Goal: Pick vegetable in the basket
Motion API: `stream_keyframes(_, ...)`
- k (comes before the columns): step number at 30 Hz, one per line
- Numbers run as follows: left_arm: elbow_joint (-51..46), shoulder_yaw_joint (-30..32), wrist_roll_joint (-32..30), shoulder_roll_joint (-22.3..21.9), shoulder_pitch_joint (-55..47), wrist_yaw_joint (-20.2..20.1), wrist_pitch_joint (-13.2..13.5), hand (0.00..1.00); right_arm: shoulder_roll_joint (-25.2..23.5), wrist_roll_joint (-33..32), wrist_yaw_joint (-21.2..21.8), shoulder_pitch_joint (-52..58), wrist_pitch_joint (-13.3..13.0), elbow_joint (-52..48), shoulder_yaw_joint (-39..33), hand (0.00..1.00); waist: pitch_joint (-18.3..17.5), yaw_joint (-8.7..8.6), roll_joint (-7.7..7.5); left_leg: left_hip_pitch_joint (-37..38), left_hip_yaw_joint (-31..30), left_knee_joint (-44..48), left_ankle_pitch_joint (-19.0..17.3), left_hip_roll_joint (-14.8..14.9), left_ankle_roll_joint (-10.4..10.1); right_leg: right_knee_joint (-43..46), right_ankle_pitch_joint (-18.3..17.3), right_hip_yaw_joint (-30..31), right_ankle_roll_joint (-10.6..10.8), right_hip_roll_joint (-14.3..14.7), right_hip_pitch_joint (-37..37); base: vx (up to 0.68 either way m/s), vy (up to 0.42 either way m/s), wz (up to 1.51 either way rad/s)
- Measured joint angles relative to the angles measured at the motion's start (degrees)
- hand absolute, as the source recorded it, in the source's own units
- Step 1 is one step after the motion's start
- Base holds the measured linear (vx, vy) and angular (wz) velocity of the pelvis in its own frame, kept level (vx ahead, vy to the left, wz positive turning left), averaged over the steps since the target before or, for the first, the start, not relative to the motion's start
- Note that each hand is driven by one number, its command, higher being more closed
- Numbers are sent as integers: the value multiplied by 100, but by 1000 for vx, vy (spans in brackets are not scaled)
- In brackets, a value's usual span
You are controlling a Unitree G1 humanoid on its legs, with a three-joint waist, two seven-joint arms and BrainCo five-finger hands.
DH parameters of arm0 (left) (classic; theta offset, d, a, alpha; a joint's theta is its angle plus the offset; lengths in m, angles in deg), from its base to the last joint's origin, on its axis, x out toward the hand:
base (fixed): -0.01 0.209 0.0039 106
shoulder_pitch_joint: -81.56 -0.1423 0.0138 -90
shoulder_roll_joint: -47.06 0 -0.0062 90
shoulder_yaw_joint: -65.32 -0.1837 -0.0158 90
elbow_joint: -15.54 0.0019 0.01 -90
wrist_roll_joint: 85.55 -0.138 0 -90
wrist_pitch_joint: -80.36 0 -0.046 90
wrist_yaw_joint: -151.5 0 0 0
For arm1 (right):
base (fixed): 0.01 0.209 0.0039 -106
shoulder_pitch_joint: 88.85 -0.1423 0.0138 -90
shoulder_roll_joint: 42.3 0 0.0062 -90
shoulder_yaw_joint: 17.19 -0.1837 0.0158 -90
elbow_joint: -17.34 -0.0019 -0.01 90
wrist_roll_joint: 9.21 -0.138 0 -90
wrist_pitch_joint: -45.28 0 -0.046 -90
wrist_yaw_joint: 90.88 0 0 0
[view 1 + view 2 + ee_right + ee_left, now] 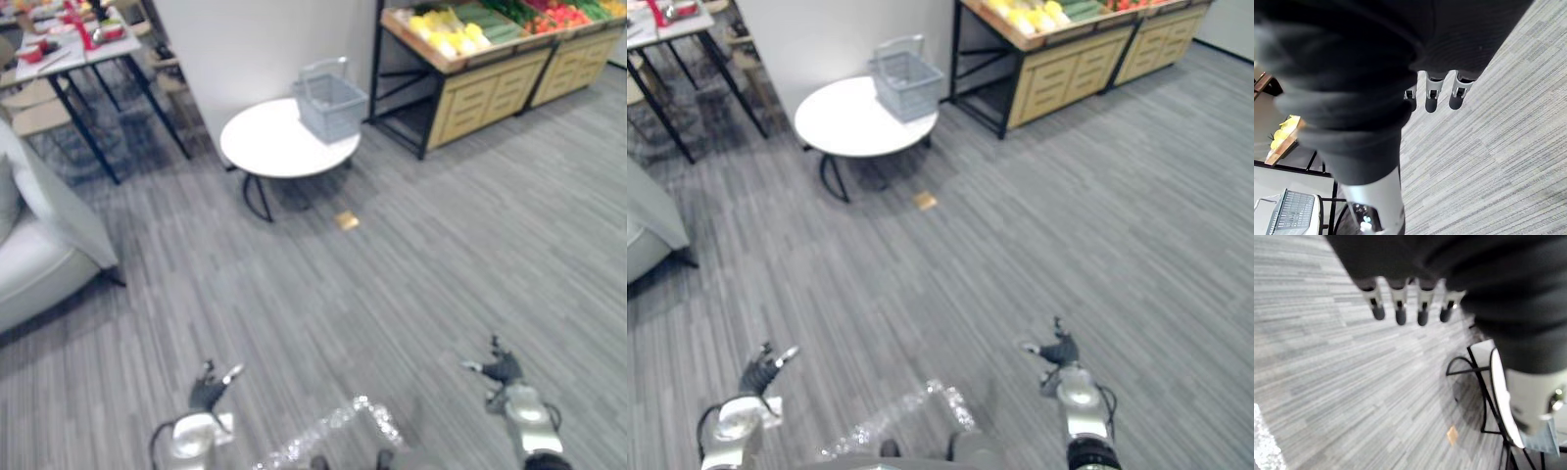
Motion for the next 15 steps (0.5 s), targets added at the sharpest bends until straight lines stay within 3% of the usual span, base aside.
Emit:
stream_keyframes(1, -6, 44, 5, 3, 39, -2, -22, 0, 13, -3, -70, -52, 1, -108, 68, 0, 139, 20, 158, -712, -37, 1657, -33, 442, 124, -6, -20, 1, -86, 178, 124, 73, -131, -17)
stream_keyframes(3, -5, 41, 13, -12, 19, 73, -30, 0, 54, -4, -196, -79, 8, -386, 189, 0, 396, 112, 203, -1578, -121, 3363, -57, 832, 272, -6, -123, 61, -288, 309, 432, 174, -59, -22)
stream_keyframes(4, -6, 14, 16, -18, 20, 92, -29, 0, 72, -6, -231, -84, 7, -470, 185, 0, 421, 142, 172, -1730, -150, 3393, -84, 815, 240, -57, -146, 86, -283, 294, 491, 328, 15, -22)
stream_keyframes(7, -89, -25, 194, -48, 1, 118, -23, 0, 321, -16, -380, -457, 6, -663, 181, 0, 468, 252, 56, -2137, 202, 1525, 118, 537, 82, -451, -212, 248, -191, 70, 668, 340, 85, -23)
stream_keyframes(8, -142, -29, 196, -91, -4, 117, -20, 0, 495, -45, -410, -691, 5, -665, 174, 0, 433, 316, 109, -2181, 314, 411, 448, 392, 63, -630, -248, 345, -128, 6, 716, 441, 152, -37)
stream_keyframes(9, -167, -31, 194, -110, -9, 117, -19, 0, 584, -45, -426, -795, 5, -663, 179, 0, 403, 338, 178, -2170, 290, -88, 604, 335, 71, -728, -279, 385, -74, -2, 765, 490, 215, -42)
stream_keyframes(10, -219, -21, 189, -114, -84, 115, -13, 0, 685, -39, -484, -954, 2, -667, 183, 0, 394, 423, 165, -2169, 201, -501, 980, 219, 195, -720, -477, 467, 48, -75, 837, 677, 274, -43)
stream_keyframes(11, -230, -1, 169, -70, -184, 106, -13, 0, 628, 39, -522, -942, 3, -691, 191, 0, 297, 538, -74, -2080, 152, -411, 1137, -60, 208, -275, -714, 552, 246, -329, 797, 602, 220, -44)
stream_keyframes(12, -231, 23, 166, -98, -222, 104, -16, 0, 619, 80, -517, -928, 5, -722, 194, 0, 279, 594, -166, -2038, 124, -313, 1166, -170, 293, 205, -801, 553, 320, -444, 625, 681, 197, -36)
stream_keyframes(13, -237, 45, 163, -190, -352, 102, -13, 0, 575, 205, -516, -914, 21, -860, 172, 0, 300, 627, -231, -1867, 134, -28, 1128, -257, 801, 1413, -726, 578, 535, -558, 327, 700, 176, -9)
stream_keyframes(14, -235, 35, 158, -191, -478, 86, -24, 0, 427, 323, -551, -925, 60, -1067, 165, 0, 353, 559, -394, -1523, 133, 193, 750, -416, 862, 2793, -232, 725, 1182, -691, -1, 716, 180, 9)
stream_keyframes(15, -237, 32, 153, -190, -512, 71, -34, 0, 374, 437, -577, -943, 103, -1192, 185, 0, 370, 505, -428, -1316, 86, 218, 597, -463, 880, 3449, 88, 795, 1389, -700, -176, 709, 127, 38)
